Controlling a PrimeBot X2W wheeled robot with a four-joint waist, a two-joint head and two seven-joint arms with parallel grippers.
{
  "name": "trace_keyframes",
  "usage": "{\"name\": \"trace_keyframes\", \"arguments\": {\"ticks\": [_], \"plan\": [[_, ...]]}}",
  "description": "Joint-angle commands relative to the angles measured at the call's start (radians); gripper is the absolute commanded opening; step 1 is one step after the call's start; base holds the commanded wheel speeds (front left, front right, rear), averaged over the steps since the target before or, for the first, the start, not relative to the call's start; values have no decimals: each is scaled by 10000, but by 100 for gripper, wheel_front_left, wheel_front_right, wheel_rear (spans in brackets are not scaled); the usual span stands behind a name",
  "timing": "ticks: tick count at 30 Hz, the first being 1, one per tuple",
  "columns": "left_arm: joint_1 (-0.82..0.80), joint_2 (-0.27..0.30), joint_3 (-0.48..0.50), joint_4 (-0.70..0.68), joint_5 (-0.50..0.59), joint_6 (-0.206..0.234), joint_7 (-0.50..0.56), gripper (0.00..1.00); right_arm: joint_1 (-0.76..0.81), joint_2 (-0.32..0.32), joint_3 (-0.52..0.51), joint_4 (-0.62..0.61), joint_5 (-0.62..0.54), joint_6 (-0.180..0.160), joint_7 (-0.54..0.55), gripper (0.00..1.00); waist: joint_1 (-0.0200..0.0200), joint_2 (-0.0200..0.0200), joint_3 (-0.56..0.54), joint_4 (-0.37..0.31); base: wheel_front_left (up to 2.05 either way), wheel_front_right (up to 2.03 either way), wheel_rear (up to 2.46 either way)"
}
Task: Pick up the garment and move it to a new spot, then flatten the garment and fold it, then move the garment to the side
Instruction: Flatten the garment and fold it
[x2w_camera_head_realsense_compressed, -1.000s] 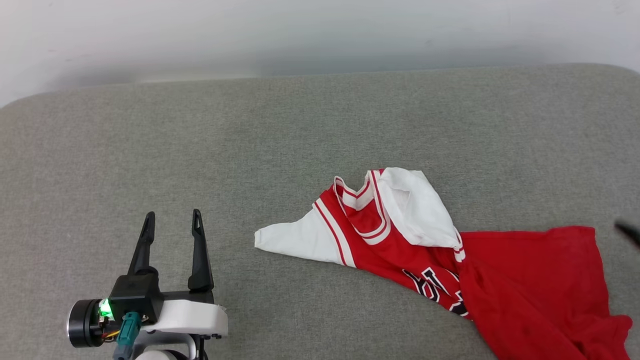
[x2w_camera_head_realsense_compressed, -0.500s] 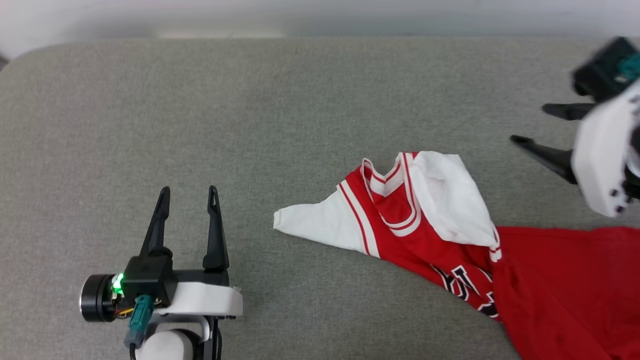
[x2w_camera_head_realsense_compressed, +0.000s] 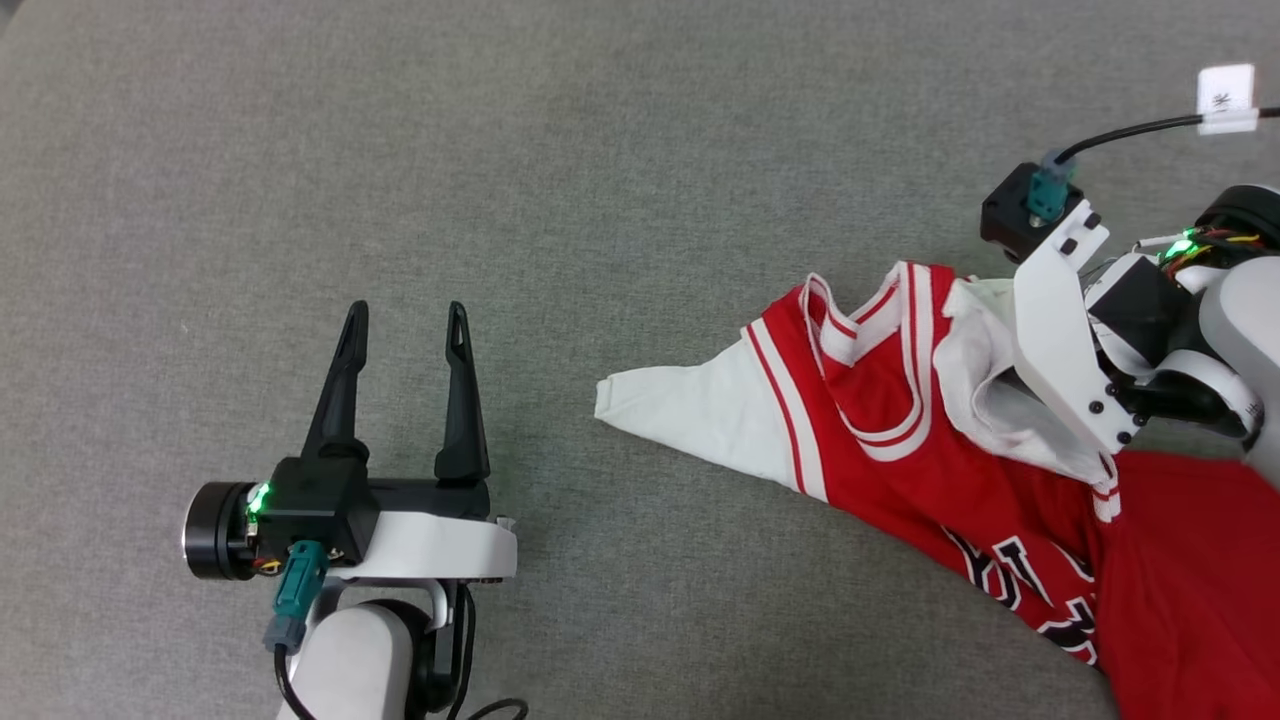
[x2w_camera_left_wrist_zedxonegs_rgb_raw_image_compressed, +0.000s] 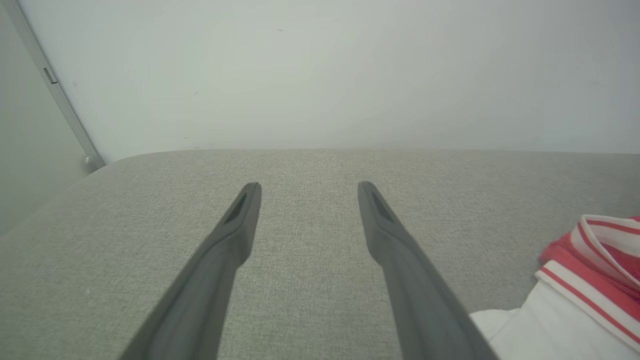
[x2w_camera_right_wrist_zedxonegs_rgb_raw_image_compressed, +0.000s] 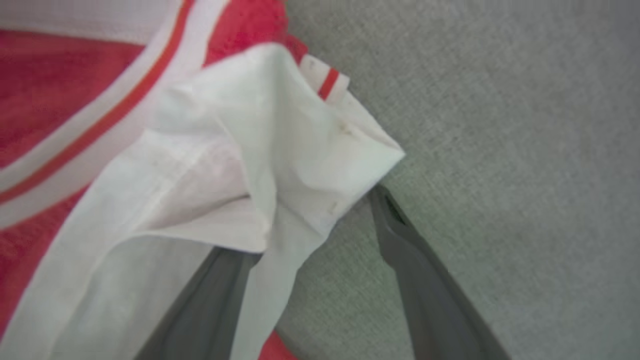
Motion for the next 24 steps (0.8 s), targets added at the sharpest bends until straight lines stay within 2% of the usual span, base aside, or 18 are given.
{"name": "trace_keyframes", "arguments": {"ticks": [1,5,6,7,13,17,24], "plan": [[-130,-3,-7,-24,-59,53,-22,100,313,70,355,165,91,-3,-43,100,-1,0,219,169,0,0,0],[-207,-3,32,-3,-49,122,-22,100,600,248,1119,287,350,14,-510,100,-1,0,305,151,0,0,0],[-197,-5,57,4,-40,129,-22,100,527,261,1177,248,379,12,-759,7,-1,0,298,113,0,0,0],[-183,-3,86,18,-23,131,-22,100,403,237,1182,235,440,14,-967,0,-1,0,269,67,0,0,0],[-59,-3,171,96,29,82,-22,100,-877,-540,391,150,601,-8,-2675,0,-1,0,-95,-225,0,0,0],[74,-2,198,87,62,76,-22,100,-1183,-1160,154,176,595,-5,-3392,0,-1,0,-306,-390,0,0,0],[122,-3,136,68,75,15,-22,100,-527,-2381,-358,1479,798,-5,-3999,0,-1,0,-320,-420,0,0,0]]}}
